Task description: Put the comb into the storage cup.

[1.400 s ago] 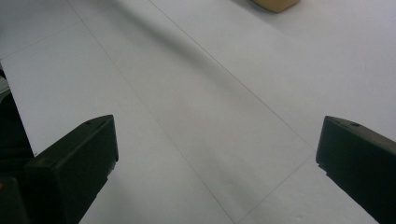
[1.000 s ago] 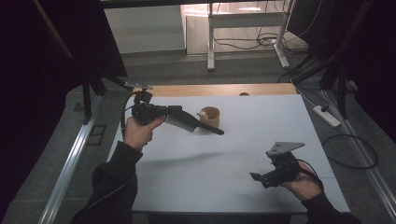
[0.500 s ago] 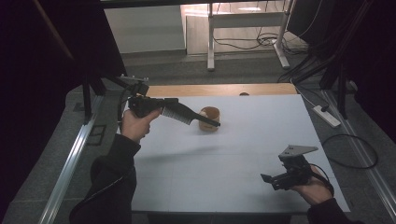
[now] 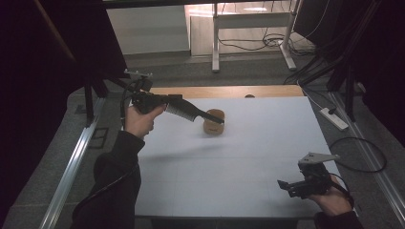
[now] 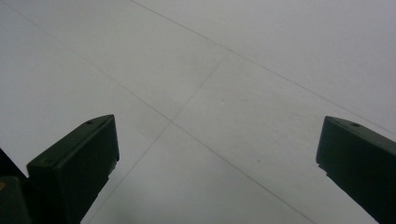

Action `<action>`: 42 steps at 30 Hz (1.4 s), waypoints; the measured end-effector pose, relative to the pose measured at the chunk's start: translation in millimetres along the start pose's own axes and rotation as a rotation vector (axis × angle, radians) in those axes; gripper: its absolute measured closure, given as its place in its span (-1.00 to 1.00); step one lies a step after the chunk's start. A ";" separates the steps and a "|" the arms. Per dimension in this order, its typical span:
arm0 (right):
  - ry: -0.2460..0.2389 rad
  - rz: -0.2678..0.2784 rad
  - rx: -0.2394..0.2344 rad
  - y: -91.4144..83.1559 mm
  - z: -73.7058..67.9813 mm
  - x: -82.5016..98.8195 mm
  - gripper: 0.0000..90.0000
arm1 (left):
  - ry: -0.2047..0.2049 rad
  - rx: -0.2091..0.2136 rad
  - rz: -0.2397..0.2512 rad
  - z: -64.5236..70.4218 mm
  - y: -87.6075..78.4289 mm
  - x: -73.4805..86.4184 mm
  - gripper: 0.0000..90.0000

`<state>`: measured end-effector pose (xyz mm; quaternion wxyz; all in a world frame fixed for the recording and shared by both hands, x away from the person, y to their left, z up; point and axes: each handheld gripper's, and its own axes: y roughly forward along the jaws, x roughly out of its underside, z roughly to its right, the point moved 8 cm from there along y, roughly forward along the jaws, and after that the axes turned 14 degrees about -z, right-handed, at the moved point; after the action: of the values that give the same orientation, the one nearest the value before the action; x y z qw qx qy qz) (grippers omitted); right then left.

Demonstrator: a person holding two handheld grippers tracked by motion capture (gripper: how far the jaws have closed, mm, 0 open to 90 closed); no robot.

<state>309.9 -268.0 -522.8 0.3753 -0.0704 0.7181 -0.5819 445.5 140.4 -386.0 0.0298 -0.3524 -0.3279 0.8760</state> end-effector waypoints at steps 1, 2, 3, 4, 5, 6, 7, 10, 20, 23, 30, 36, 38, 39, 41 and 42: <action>0.008 0.001 0.004 -1.2 0.7 0.9 -1.00 | -0.001 -0.004 0.000 -0.6 -0.3 -1.0 0.85; 0.013 0.007 0.006 -2.8 1.1 1.4 -1.00 | -0.001 -0.006 -0.001 -1.1 -0.5 -2.0 0.85; 0.018 0.009 0.007 -4.1 1.2 2.2 -1.00 | -0.004 -0.008 0.001 -1.6 -0.5 -3.3 0.85; 0.020 0.012 0.009 -4.6 1.5 2.8 -1.00 | -0.004 -0.010 0.000 -2.1 -0.8 -4.4 0.85; 0.022 0.011 0.009 -5.4 1.7 3.5 -1.00 | -0.006 -0.013 0.001 -2.5 -0.8 -5.7 0.86; 0.026 0.013 0.006 -6.3 1.6 4.2 -1.00 | -0.006 -0.017 0.001 -2.9 -0.9 -7.0 0.86; 0.027 0.012 0.006 -7.0 1.7 4.8 -1.00 | -0.009 -0.019 0.000 -3.0 -1.0 -8.1 0.86; 0.032 0.013 0.009 -9.0 1.6 6.6 -1.00 | -0.013 -0.034 0.001 -4.1 -2.2 -12.1 0.85; 0.044 0.030 0.005 -14.1 1.6 10.5 -1.00 | -0.026 -0.074 -0.001 -12.0 -3.9 -23.3 0.85; 0.043 0.032 0.004 -14.4 1.5 10.5 -1.00 | -0.032 -0.082 -0.004 -15.6 -2.4 -25.9 0.86; 0.036 0.030 0.001 -14.1 0.6 10.4 -1.00 | -0.043 -0.095 -0.002 -22.4 0.8 -32.0 0.85; 0.037 0.026 -0.002 -13.7 0.6 10.6 -1.00 | -0.055 -0.109 -0.006 -28.5 3.6 -34.9 0.85; 0.033 0.024 -0.002 -13.5 0.4 10.7 -1.00 | -0.058 -0.114 -0.007 -30.4 4.6 -35.5 0.86; 0.031 0.023 -0.002 -13.3 0.2 10.7 -1.00 | -0.060 -0.114 -0.010 -31.2 5.1 -35.7 0.86; 0.025 0.021 0.001 -13.0 0.1 10.8 -1.00 | -0.060 -0.118 -0.012 -33.0 5.9 -36.4 0.85; 0.023 0.020 0.001 -13.0 -0.1 10.8 -1.00 | -0.061 -0.119 -0.014 -33.8 6.6 -36.8 0.85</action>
<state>297.8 -277.8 -516.2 0.3726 -0.0563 0.7227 -0.5794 495.7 143.5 -386.1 0.0046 -0.3244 -0.3826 0.8651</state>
